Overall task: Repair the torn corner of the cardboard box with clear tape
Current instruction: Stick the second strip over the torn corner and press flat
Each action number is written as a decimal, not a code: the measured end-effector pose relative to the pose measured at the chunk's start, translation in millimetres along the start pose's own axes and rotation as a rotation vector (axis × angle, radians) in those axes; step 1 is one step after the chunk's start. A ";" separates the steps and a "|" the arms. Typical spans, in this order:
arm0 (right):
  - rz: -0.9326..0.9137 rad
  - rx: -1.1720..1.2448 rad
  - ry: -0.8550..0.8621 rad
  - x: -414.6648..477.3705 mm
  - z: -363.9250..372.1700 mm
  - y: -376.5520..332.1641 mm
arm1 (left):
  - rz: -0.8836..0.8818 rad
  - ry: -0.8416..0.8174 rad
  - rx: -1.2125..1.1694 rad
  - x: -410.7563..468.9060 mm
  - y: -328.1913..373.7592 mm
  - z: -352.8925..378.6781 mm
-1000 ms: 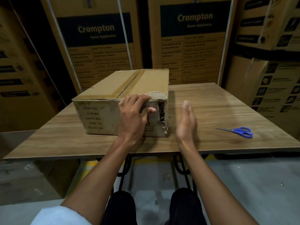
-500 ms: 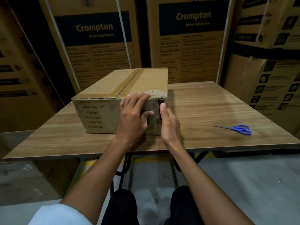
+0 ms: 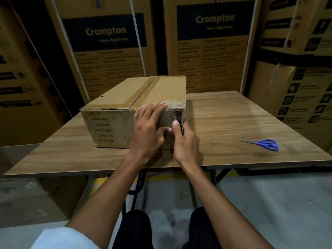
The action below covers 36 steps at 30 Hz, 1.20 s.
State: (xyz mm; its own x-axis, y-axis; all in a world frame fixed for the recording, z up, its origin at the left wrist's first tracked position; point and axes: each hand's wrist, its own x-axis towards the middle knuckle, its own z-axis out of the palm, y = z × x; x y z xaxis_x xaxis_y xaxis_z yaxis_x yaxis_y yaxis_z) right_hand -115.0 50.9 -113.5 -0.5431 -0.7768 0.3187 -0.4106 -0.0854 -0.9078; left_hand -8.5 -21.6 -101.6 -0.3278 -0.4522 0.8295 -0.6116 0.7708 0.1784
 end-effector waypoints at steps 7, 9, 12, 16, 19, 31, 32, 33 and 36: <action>-0.030 -0.055 -0.039 3.1 -10.7 1.4 | -0.042 0.022 0.002 -0.6 8.7 -0.2; -0.054 -0.016 -0.024 -12.2 -9.6 0.0 | -0.031 0.012 0.002 -2.6 9.4 -0.6; -0.071 0.022 -0.050 -20.8 -6.5 -2.2 | -0.008 -0.012 0.023 -5.1 9.6 -2.5; -0.053 0.075 -0.065 -11.3 -0.6 -6.6 | -0.036 0.008 0.009 0.2 9.8 -2.0; -0.034 0.109 -0.083 -1.9 -3.3 -6.4 | -0.058 -0.014 0.008 3.5 12.3 -0.8; -0.655 -0.560 -0.086 -16.8 -7.7 9.9 | 0.105 -0.147 0.167 22.0 -23.7 -20.7; -0.697 -0.672 -0.096 -9.9 -6.2 11.7 | 0.102 -0.138 0.146 23.4 -26.8 -21.0; -0.711 -0.752 -0.104 -4.1 -4.9 12.8 | 0.093 -0.119 0.128 24.2 -28.8 -20.1; -0.666 -0.815 -0.132 0.3 2.8 18.1 | 0.057 -0.054 0.105 21.6 -27.6 -13.1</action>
State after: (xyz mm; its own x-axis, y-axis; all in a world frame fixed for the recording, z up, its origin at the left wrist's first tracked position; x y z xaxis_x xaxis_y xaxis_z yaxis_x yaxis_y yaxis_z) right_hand -120.5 47.4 -130.6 0.0354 -0.7930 0.6082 -0.9897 -0.1122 -0.0887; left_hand 10.8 -46.7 -81.6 -0.4009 -0.4348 0.8064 -0.6619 0.7460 0.0731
